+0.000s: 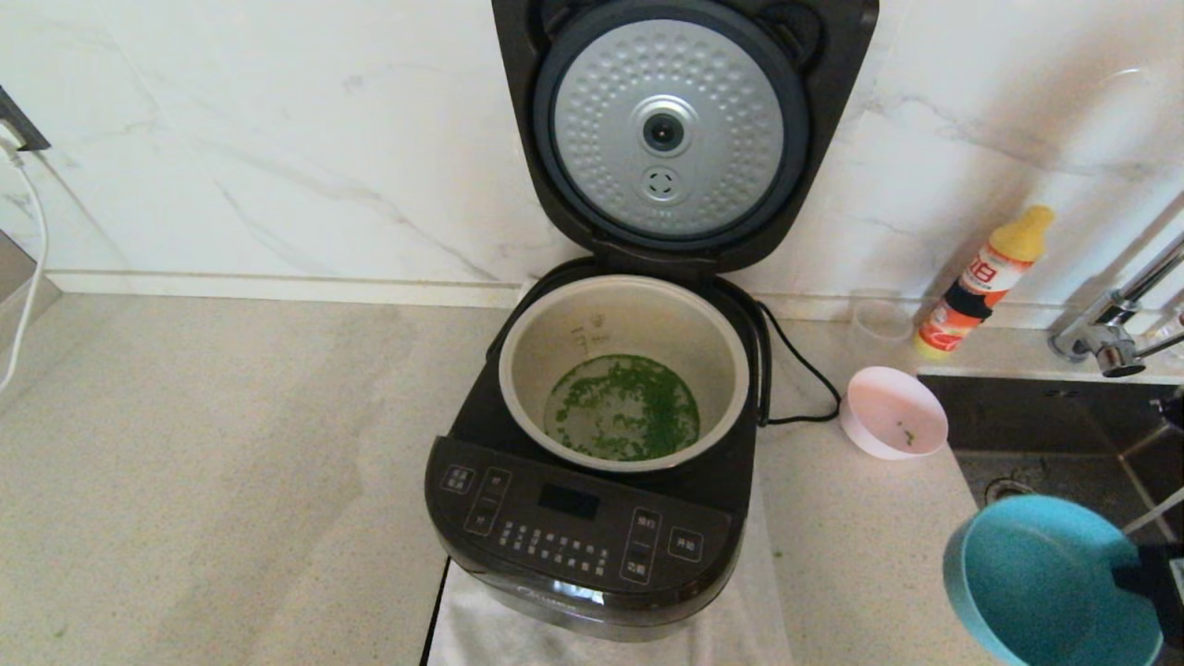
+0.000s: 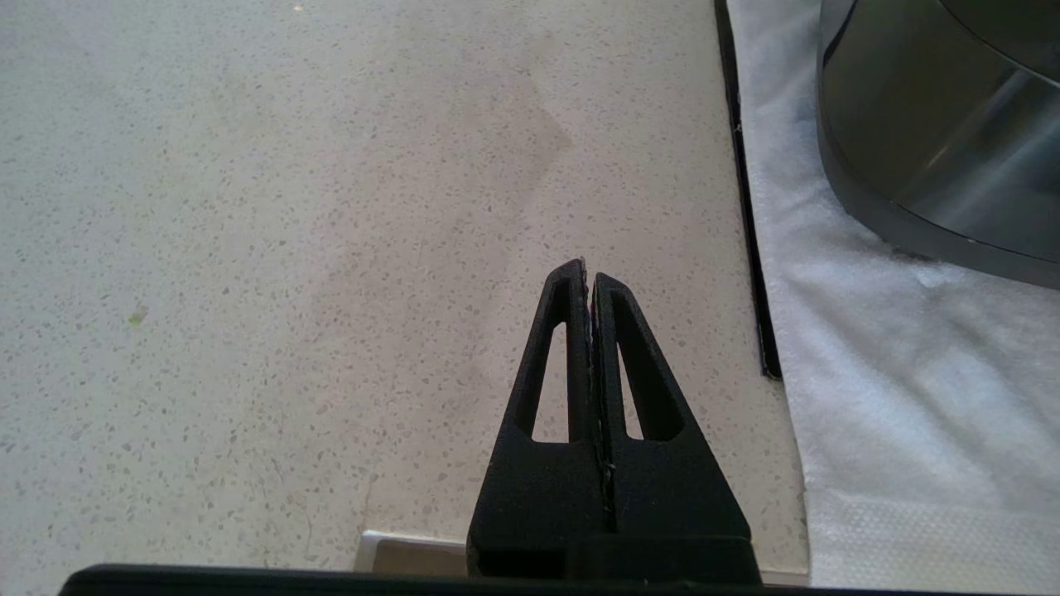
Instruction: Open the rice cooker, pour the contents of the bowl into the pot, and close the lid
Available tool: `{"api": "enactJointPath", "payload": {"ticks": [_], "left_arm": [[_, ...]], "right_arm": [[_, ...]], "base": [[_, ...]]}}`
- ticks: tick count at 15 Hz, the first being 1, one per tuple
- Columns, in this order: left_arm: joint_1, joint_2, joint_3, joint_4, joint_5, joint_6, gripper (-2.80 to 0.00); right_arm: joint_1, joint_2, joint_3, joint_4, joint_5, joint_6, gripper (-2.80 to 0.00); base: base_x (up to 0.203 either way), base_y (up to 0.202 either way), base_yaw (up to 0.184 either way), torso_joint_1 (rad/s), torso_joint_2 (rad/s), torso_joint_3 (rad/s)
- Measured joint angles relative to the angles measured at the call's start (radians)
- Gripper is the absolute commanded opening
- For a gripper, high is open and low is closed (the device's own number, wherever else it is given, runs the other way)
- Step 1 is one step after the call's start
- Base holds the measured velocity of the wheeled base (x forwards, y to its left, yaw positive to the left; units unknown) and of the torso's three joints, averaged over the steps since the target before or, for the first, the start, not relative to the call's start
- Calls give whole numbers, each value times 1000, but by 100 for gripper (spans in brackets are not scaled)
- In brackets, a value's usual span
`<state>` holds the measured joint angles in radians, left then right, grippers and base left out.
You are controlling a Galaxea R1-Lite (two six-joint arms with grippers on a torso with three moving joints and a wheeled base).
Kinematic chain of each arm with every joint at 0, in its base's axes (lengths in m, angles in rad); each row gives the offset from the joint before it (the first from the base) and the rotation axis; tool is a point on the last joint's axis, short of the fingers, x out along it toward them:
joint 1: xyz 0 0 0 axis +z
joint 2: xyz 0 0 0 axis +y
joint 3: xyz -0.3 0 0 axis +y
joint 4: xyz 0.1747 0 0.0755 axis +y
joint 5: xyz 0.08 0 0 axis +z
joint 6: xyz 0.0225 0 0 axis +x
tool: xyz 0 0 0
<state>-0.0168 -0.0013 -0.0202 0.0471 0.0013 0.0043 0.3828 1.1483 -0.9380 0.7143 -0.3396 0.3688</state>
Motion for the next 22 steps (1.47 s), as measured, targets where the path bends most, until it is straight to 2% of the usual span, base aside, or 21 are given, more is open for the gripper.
{"api": "enactJointPath", "payload": {"ticks": [4,6,12,18,20,22], "left_arm": [[0,0,0,0,0,0,-280],[0,0,0,0,0,0,-280],[0,0,0,0,0,0,-280],[0,0,0,0,0,0,-280],[0,0,0,0,0,0,-280],[0,0,0,0,0,0,-280]], "right_arm": [[-217,-63,207,-7,160,10,-280],[-274,-57,298,-48,213,11,-280],[-304,69,490,-343,242,11,-280],[-345,262,542,-718,242,10,-280],[-367,304,541,-785,245,9,-280],[-389,329,534,-791,266,7,-280]], "base": [[0,0,0,0,0,0],[0,0,0,0,0,0],[0,0,0,0,0,0],[0,0,0,0,0,0],[0,0,0,0,0,0],[0,0,0,0,0,0]]}}
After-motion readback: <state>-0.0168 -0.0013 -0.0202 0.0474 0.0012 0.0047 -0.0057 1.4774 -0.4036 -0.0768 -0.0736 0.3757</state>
